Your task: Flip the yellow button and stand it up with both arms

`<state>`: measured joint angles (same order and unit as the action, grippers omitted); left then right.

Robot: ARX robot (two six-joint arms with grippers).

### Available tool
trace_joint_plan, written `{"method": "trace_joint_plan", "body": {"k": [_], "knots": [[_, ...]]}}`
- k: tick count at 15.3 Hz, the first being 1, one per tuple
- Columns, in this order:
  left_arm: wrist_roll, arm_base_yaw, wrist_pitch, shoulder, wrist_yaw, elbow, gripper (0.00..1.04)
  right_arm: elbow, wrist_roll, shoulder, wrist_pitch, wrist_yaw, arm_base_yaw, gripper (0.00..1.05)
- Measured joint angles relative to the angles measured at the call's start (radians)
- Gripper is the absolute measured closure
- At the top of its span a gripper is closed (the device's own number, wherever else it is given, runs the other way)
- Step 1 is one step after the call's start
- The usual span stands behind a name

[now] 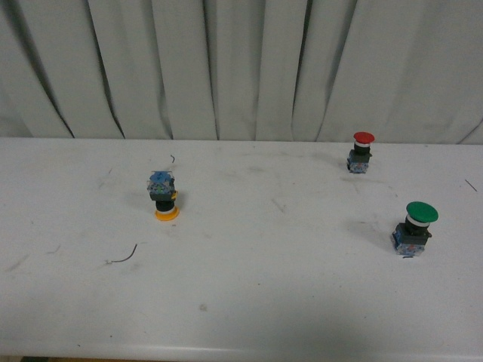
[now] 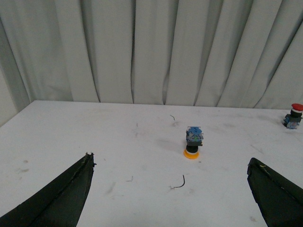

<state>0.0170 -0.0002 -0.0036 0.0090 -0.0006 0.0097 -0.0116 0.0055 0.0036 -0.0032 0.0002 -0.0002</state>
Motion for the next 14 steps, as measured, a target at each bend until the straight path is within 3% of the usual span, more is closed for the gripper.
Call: {"method": "trace_joint_plan", "body": {"k": [14], "knots": [[0.0,0.0,0.0,0.0,0.0,0.0,0.07,0.0,0.0,0.0,0.0,0.0,0.0,0.07]]}}
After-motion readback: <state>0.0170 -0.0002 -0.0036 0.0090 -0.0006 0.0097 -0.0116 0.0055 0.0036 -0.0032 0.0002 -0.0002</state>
